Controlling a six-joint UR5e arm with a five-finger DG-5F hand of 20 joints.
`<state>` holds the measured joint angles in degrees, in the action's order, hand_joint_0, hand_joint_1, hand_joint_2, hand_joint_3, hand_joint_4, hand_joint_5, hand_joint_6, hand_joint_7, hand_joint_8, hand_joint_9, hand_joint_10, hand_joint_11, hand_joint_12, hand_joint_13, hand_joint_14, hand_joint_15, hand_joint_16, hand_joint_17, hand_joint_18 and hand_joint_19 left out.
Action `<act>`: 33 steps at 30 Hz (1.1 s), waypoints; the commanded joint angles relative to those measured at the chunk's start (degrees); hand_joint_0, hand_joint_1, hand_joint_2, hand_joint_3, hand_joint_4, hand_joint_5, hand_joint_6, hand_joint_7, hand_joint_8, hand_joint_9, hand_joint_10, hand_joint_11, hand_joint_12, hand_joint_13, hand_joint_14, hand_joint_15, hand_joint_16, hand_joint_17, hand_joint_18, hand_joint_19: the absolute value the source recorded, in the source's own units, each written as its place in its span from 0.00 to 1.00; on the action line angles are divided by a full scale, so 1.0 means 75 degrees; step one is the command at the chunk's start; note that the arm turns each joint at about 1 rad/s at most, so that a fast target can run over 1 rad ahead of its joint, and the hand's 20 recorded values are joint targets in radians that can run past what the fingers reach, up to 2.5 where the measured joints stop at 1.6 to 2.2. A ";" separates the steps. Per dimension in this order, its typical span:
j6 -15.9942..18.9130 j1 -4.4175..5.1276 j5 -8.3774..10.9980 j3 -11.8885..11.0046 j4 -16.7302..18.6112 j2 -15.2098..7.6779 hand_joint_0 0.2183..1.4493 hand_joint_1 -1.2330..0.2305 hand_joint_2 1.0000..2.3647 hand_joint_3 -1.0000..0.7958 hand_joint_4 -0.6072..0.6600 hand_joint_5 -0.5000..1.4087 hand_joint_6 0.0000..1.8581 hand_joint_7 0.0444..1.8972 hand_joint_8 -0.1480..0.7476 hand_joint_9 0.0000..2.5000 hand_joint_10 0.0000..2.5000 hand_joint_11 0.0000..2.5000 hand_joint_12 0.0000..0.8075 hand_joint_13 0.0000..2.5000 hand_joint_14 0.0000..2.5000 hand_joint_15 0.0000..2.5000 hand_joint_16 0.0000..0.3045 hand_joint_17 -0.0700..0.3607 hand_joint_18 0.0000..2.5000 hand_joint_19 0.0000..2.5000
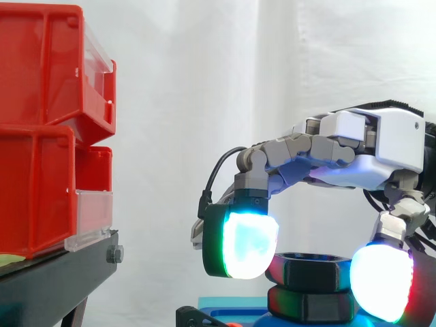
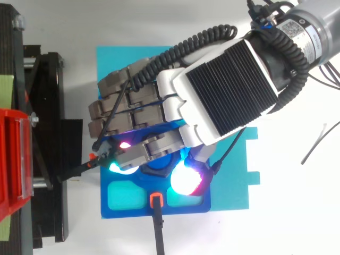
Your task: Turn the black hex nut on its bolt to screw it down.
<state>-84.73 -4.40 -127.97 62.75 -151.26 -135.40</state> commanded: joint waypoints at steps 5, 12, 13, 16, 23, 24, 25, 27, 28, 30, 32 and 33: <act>0.0000 0.0000 0.0000 0.0000 -0.0011 0.0007 0.27 0.25 0.00 0.29 0.65 0.19 0.28 0.64 0.47 0.26 0.00 0.10 0.42 0.26 0.00 0.13 0.16 0.42 0.22 0.17; 0.0000 -0.0011 0.0000 0.0000 -0.0011 -0.0005 0.30 0.22 0.00 0.29 0.64 0.18 0.31 0.61 0.46 0.26 0.00 0.11 0.41 0.26 0.00 0.13 0.16 0.41 0.23 0.16; 0.0000 0.0000 0.0000 0.0000 0.0000 -0.0005 0.30 0.22 0.00 0.29 0.64 0.18 0.32 0.61 0.46 0.26 0.00 0.11 0.41 0.26 0.00 0.14 0.16 0.41 0.23 0.16; 0.0000 -0.0011 0.0000 0.0000 0.0000 0.0007 0.32 0.21 0.00 0.29 0.64 0.18 0.33 0.58 0.46 0.26 0.00 0.11 0.41 0.27 0.00 0.14 0.16 0.41 0.23 0.16; 0.0000 0.0000 0.0000 0.0000 0.0000 0.0007 0.35 0.22 0.01 0.35 0.66 0.17 0.38 0.49 0.46 0.26 0.00 0.12 0.40 0.27 0.00 0.13 0.15 0.41 0.24 0.16; 0.0000 -0.0011 0.0000 0.0000 -0.0011 0.0007 0.36 0.22 0.01 0.35 0.66 0.17 0.39 0.48 0.46 0.26 0.00 0.12 0.40 0.27 0.00 0.13 0.15 0.41 0.24 0.16; 0.0000 -0.0011 0.0000 0.0000 -0.0011 -0.0005 0.36 0.22 0.01 0.35 0.66 0.16 0.39 0.47 0.46 0.26 0.00 0.12 0.40 0.27 0.00 0.13 0.15 0.41 0.24 0.16; 0.0000 0.0000 0.0000 0.0000 0.0000 0.0007 0.36 0.23 0.00 0.34 0.66 0.16 0.39 0.47 0.46 0.26 0.00 0.12 0.40 0.28 0.00 0.13 0.15 0.40 0.24 0.16; 0.0000 0.0000 0.0000 0.0000 0.0000 0.0007 0.34 0.21 0.00 0.30 0.67 0.16 0.39 0.46 0.46 0.26 0.00 0.13 0.40 0.27 0.00 0.13 0.15 0.40 0.24 0.16; 0.0000 0.0000 0.0000 0.0000 0.0000 0.0007 0.30 0.22 0.00 0.28 0.68 0.17 0.39 0.46 0.46 0.27 0.00 0.13 0.40 0.27 0.00 0.14 0.15 0.41 0.24 0.16; 0.0000 0.0000 0.0000 0.0000 0.0000 0.0007 0.26 0.24 0.00 0.28 0.68 0.17 0.39 0.46 0.47 0.27 0.00 0.13 0.41 0.27 0.00 0.14 0.16 0.41 0.25 0.16; 0.0000 -0.0011 0.0000 0.0000 0.0000 0.0007 0.25 0.25 0.00 0.28 0.69 0.17 0.38 0.47 0.47 0.27 0.00 0.13 0.41 0.27 0.00 0.13 0.16 0.41 0.25 0.16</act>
<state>-84.73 -4.43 -127.97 62.76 -151.26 -135.37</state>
